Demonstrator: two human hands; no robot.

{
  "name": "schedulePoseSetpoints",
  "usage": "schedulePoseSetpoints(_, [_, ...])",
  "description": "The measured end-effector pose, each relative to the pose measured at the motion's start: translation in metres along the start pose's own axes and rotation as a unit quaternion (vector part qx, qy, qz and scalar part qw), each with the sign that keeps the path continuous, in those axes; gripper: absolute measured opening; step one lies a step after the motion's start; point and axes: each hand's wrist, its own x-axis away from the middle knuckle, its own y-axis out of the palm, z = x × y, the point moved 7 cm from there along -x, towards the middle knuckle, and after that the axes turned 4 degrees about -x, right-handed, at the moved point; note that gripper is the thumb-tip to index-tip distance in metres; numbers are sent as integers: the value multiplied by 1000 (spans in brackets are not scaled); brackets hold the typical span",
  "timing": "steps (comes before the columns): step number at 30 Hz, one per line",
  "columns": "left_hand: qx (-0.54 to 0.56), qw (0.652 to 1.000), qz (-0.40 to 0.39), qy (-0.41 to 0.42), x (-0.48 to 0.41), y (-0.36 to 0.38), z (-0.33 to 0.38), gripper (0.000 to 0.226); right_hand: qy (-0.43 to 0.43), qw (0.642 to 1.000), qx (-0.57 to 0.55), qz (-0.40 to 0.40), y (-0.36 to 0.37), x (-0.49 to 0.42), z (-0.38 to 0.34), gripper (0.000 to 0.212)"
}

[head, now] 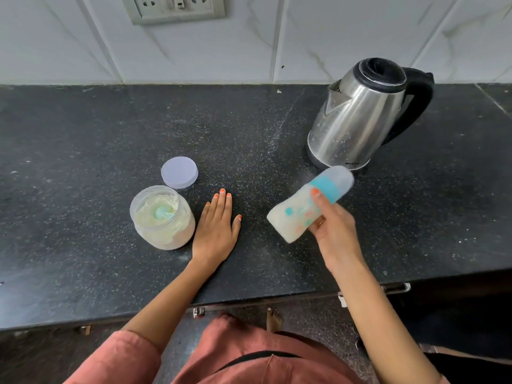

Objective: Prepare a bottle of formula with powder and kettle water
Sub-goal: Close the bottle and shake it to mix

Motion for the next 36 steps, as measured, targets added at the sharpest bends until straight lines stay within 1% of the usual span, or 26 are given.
schedulePoseSetpoints(1, [0, 1000, 0, 0, 0, 0, 0, 57, -18, 999, -41, 28, -4, -3, -5, 16])
schedulePoseSetpoints(2, [0, 1000, -1, 1, 0, 0, 0, 57, -29, 998, -50, 40, -6, -5, -7, 13])
schedulePoseSetpoints(3, [1, 1000, -2, 2, 0, 0, 1, 57, -28, 999, -29, 30, -4, -4, -5, 14])
schedulePoseSetpoints(5, [-1, 1000, -2, 1, -1, 0, -1, 57, 4, 996, 85, -34, 5, 4, 6, 21])
schedulePoseSetpoints(6, [-4, 1000, -2, 1, -1, 0, -1, 57, 21, 984, 160, -70, 9, 9, 12, 22])
schedulePoseSetpoints(7, [-6, 1000, -2, 0, 0, 1, -1, 58, 27, 971, 221, -92, 11, 12, 15, 20])
schedulePoseSetpoints(8, [-8, 1000, -2, 0, 0, 1, -1, 58, 24, 965, 243, -96, 12, 12, 13, 19])
schedulePoseSetpoints(9, [-7, 1000, 0, -1, 0, 0, -1, 58, 14, 971, 223, -87, 11, 10, 7, 21])
schedulePoseSetpoints(11, [0, 1000, 2, -1, 0, -1, 0, 58, -6, 996, 87, -34, 8, 1, -5, 25])
schedulePoseSetpoints(12, [3, 1000, 3, -1, 0, -1, 0, 57, -21, 1000, 21, 1, 5, -3, -10, 21])
schedulePoseSetpoints(13, [5, 1000, 3, 0, 0, -1, 0, 57, -36, 999, -19, 32, 1, -5, -12, 16])
schedulePoseSetpoints(14, [6, 1000, 2, 1, 0, -1, 1, 57, -45, 998, -18, 48, -1, -4, -10, 12])
schedulePoseSetpoints(16, [5, 1000, 0, 2, 0, -1, 0, 57, -47, 995, 80, 23, 4, 4, 0, 11])
schedulePoseSetpoints(18, [3, 1000, -1, 1, -1, 0, 0, 57, -44, 972, 222, -66, 16, 16, 10, 15])
schedulePoseSetpoints(19, [1, 1000, -1, 1, -1, 0, 0, 57, -45, 960, 259, -95, 19, 19, 12, 18])
schedulePoseSetpoints(20, [1, 1000, -1, 1, -1, -1, 0, 58, -50, 958, 263, -99, 20, 18, 9, 18])
schedulePoseSetpoints(21, [2, 1000, 0, 1, 0, -1, 0, 58, -56, 967, 233, -82, 18, 14, 4, 15])
schedulePoseSetpoints(23, [6, 1000, 4, 2, 0, -2, 0, 57, -65, 992, 110, -13, 9, 3, -9, 12])
schedulePoseSetpoints(24, [6, 1000, 6, 3, 0, -2, 1, 57, -75, 995, 57, 20, 4, -1, -14, 14])
schedulePoseSetpoints(26, [5, 1000, 6, 4, 0, -2, 1, 57, -81, 995, 36, 40, 1, -3, -12, 16])
schedulePoseSetpoints(28, [2, 1000, 3, 2, -1, 0, 0, 57, -54, 989, 134, -6, 8, 5, 0, 12])
schedulePoseSetpoints(30, [-1, 1000, 0, -1, -1, 1, -1, 57, -32, 965, 249, -76, 15, 15, 13, 13])
schedulePoseSetpoints(31, [-1, 1000, 0, -1, -1, 1, -1, 57, -30, 961, 261, -86, 15, 16, 13, 14])
schedulePoseSetpoints(32, [0, 1000, 1, -1, -1, 0, 0, 57, -29, 969, 235, -77, 14, 14, 10, 17])
schedulePoseSetpoints(34, [5, 1000, 3, 1, 0, 0, 1, 57, -27, 995, 89, -17, 6, 4, -1, 21])
schedulePoseSetpoints(36, [6, 1000, 2, 3, 0, 0, 1, 58, -44, 997, -38, 50, -4, -4, -9, 13])
